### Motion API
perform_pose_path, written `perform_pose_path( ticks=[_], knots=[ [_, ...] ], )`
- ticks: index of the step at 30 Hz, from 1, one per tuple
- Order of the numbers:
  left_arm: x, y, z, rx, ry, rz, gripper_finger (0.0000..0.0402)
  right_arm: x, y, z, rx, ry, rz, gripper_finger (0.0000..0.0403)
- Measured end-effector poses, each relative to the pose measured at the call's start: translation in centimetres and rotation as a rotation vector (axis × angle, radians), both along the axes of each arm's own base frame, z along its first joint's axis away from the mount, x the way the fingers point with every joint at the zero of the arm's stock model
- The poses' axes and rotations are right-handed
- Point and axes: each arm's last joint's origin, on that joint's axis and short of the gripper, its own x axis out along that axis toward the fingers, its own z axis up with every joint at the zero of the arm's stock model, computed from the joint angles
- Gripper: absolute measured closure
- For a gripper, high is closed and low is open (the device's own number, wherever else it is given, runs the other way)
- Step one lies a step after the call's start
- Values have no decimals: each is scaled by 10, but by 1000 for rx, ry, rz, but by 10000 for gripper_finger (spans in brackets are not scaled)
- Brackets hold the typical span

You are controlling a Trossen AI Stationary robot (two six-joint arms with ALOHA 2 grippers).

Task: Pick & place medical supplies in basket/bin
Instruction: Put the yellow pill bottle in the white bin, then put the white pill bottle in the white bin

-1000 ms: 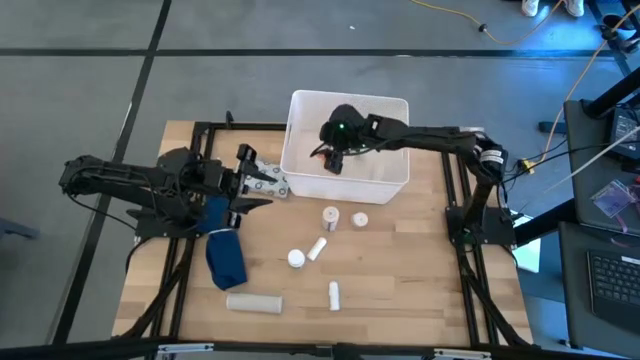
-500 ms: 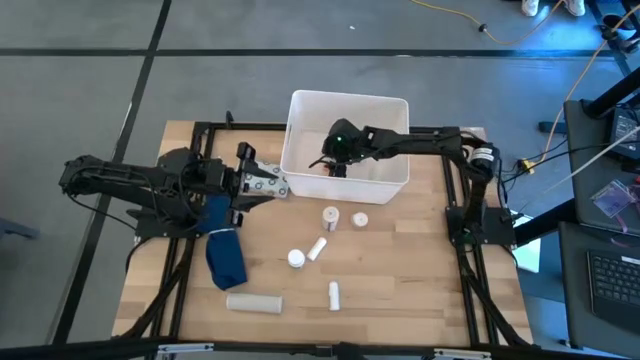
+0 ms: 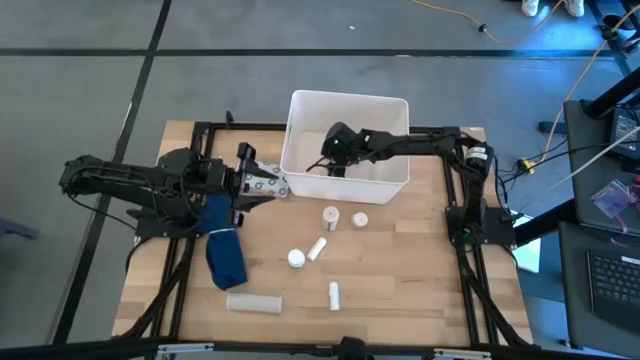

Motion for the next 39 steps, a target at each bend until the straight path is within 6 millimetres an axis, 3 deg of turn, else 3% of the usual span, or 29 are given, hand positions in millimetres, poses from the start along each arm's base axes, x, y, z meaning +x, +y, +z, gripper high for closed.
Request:
perform_pose_path(
  ticks=[10, 19, 28, 32, 39],
  knots=[
    [0, 1, 0, -7, 5, 24, 198, -4, -7, -1, -78, 35, -136, 195],
    [0, 1, -1, -10, 6, 23, 198, -4, -7, -4, -66, 40, -131, 164],
    [0, 1, 0, -10, 6, 23, 198, -3, -7, -3, -41, 13, -135, 97],
    [0, 1, 0, -9, 6, 24, 198, 0, -8, 10, -8, 18, -166, 78],
    [0, 1, -1, -8, 6, 24, 198, 9, -10, 53, 53, 8, -175, 75]
  ],
)
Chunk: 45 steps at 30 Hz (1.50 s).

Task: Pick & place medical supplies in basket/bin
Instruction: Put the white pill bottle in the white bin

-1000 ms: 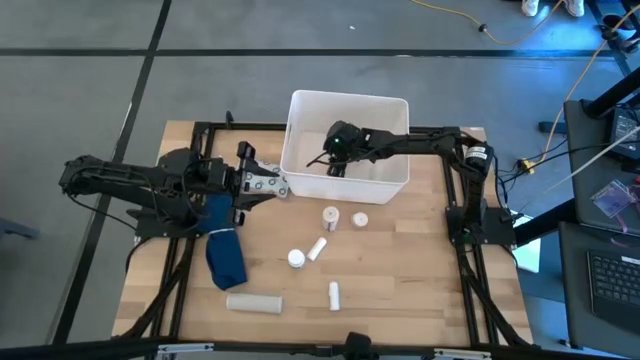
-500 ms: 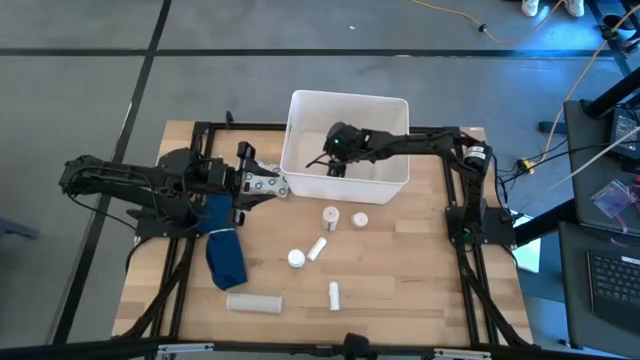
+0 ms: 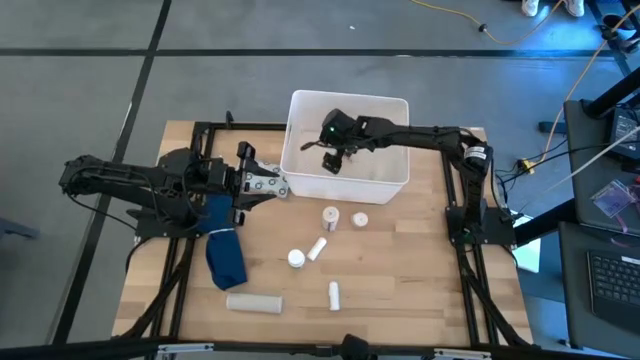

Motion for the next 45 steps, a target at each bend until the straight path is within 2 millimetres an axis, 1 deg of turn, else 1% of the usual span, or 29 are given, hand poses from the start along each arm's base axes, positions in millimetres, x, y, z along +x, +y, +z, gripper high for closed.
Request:
perform_pose_path(
  ticks=[5, 7, 9, 12, 15, 17, 20, 24, 27, 30, 32, 34, 36, 40, 45],
  knots=[
    [0, 0, 0, 1, 0, 0, 198, 9, 3, 43, -42, -44, 42, 75],
    [0, 0, 0, 1, 0, 0, 198, 14, 9, 63, -63, -72, 74, 75],
    [0, 0, 0, 1, 0, 0, 198, 19, 20, 83, -62, -122, 117, 75],
    [0, 0, 0, 1, 0, 0, 198, 26, 44, 109, -21, -194, 228, 75],
    [0, 0, 0, 1, 0, 0, 198, 34, 76, 132, -4, -272, 337, 75],
    [0, 0, 0, -3, 0, -2, 198, 38, 100, 141, -2, -294, 424, 75],
    [0, -1, 0, -28, 3, -30, 198, 41, 138, 146, 3, -298, 530, 75],
    [-3, -5, 2, -45, -3, -119, 198, 41, 188, 142, 37, -263, 615, 75],
    [-5, -9, 2, -50, -5, -153, 198, 42, 220, 132, 37, -268, 641, 75],
    [-5, -14, 2, -54, -4, -164, 198, 44, 245, 115, 18, -269, 642, 75],
    [-5, -16, 2, -62, -1, -154, 198, 47, 257, 98, 19, -284, 635, 75],
    [-5, -17, 1, -67, 14, -141, 198, 48, 266, 77, 36, -284, 635, 75],
    [-5, -19, -1, -72, 35, -130, 198, 50, 271, 60, 36, -319, 623, 75],
    [-4, -21, -5, -79, 75, -111, 198, 48, 275, 27, -19, -336, 584, 75],
    [-4, -23, -8, -142, 110, -104, 198, 46, 275, 1, 27, -400, 537, 75]
  ],
)
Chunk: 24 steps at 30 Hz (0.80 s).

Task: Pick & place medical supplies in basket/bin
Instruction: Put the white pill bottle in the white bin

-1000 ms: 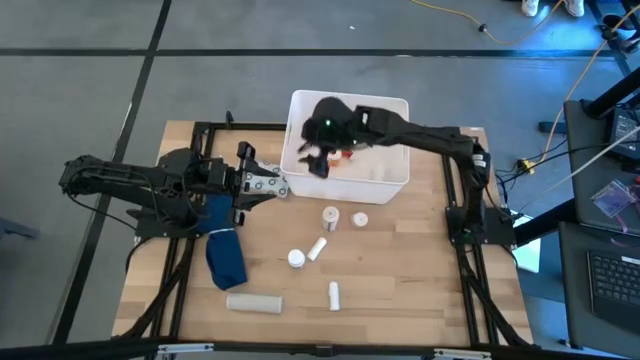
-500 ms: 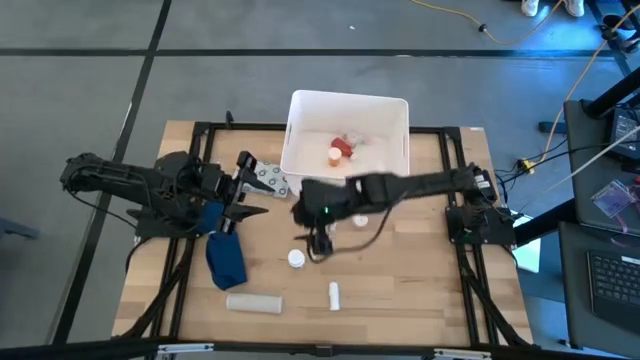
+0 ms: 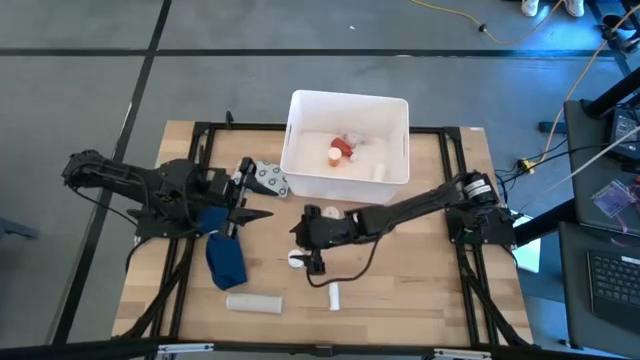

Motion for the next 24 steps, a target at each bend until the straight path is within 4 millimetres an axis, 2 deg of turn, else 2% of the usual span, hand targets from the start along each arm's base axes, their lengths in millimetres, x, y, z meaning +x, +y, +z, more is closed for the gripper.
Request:
perform_pose_path(
  ticks=[12, 21, 24],
  knots=[
    [0, -1, -3, -7, 32, -1, 198, 4, 7, -45, 40, 59, 24, 75],
    [1, -1, -4, -6, 45, 8, 198, 6, 9, -61, 30, 91, 26, 75],
    [1, 0, -5, -8, 52, 29, 198, 6, 9, -60, 37, 90, 21, 87]
  ],
)
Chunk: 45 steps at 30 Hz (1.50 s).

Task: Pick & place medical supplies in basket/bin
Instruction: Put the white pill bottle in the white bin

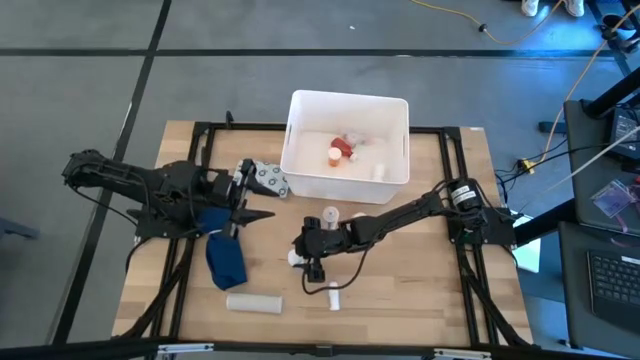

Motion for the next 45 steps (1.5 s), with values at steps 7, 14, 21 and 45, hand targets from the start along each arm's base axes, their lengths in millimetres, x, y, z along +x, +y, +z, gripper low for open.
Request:
perform_pose_path(
  ticks=[7, 14, 21, 45],
  knots=[
    [0, 0, -1, 0, 6, 7, 198, 0, 0, 0, 12, 2, -11, 164],
    [0, 0, -3, 4, 26, 7, 198, -2, -1, 11, -18, -22, 17, 212],
    [0, 0, -3, 5, 30, 6, 198, -3, -12, 70, -42, -31, 16, 208],
    [-6, 0, 19, 23, -202, -25, 198, -53, -97, 265, -309, -23, -330, 206]
  ],
)
